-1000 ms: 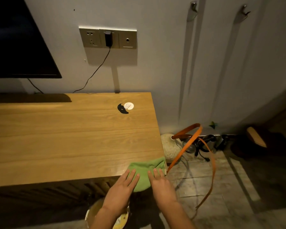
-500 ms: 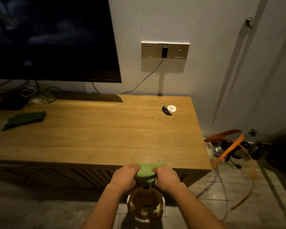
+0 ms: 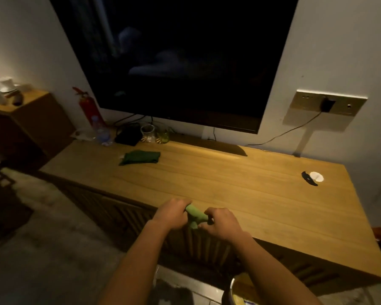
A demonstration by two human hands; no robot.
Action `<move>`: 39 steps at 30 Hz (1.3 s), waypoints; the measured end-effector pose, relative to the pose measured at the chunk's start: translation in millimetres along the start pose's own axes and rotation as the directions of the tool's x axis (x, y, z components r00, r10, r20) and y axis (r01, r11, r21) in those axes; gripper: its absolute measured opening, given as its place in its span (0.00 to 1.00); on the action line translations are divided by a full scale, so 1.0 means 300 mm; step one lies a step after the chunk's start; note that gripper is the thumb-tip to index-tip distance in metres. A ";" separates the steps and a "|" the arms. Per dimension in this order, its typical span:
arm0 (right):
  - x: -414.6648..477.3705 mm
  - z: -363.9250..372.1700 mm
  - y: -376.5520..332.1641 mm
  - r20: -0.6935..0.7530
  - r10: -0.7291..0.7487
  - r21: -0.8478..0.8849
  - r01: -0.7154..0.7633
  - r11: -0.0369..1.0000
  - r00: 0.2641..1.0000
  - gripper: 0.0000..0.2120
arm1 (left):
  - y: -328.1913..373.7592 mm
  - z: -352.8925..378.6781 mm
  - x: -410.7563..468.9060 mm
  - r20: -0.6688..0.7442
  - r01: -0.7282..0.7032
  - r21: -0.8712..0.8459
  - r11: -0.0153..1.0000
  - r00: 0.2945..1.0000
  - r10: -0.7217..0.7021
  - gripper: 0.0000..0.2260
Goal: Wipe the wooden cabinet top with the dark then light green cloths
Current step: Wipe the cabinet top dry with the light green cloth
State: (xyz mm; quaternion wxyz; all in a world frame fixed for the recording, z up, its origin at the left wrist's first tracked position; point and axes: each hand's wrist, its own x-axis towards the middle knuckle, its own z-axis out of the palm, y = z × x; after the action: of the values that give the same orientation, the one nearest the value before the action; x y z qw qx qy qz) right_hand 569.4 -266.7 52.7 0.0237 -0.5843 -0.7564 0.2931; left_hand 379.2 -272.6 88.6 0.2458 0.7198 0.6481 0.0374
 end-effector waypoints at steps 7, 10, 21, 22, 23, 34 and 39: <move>0.130 0.097 -0.285 -0.121 -0.173 0.044 0.179 0.983 0.978 0.15 | -0.246 -0.179 -0.019 -0.052 0.101 -0.066 0.993 0.993 -0.105 0.17; 0.231 0.107 -0.346 -0.131 -0.183 0.040 0.190 0.981 0.974 0.09 | -0.331 -0.221 0.024 -0.046 0.145 -0.112 0.983 0.988 -0.151 0.16; 0.756 0.012 -0.483 0.000 -0.285 0.038 0.285 0.958 0.959 0.08 | -0.665 -0.372 0.295 0.017 0.284 -0.121 0.951 0.959 -0.284 0.20; 0.803 0.014 -0.499 0.013 -0.298 0.031 0.298 0.954 0.954 0.08 | -0.695 -0.382 0.317 0.011 0.298 -0.121 0.947 0.954 -0.298 0.21; 0.834 0.016 -0.513 0.023 -0.308 0.020 0.307 0.951 0.951 0.08 | -0.717 -0.388 0.332 0.003 0.306 -0.120 0.945 0.952 -0.307 0.20; 1.129 0.129 -0.696 -0.047 -0.313 -0.116 0.306 0.945 0.948 0.09 | -1.049 -0.393 0.535 -0.153 0.289 -0.072 0.955 0.943 -0.297 0.24; 1.197 0.285 -0.697 0.090 -0.190 -0.144 0.202 0.969 0.978 0.14 | -1.151 -0.263 0.606 -0.036 0.229 0.052 0.972 0.973 -0.228 0.31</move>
State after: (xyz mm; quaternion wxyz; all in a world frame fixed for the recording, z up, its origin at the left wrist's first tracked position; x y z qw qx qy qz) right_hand 241.8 -10.1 -29.7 -0.0209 -0.4953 -0.8308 0.2528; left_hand 62.4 -62.0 -29.2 0.2184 0.6464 0.7310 0.0016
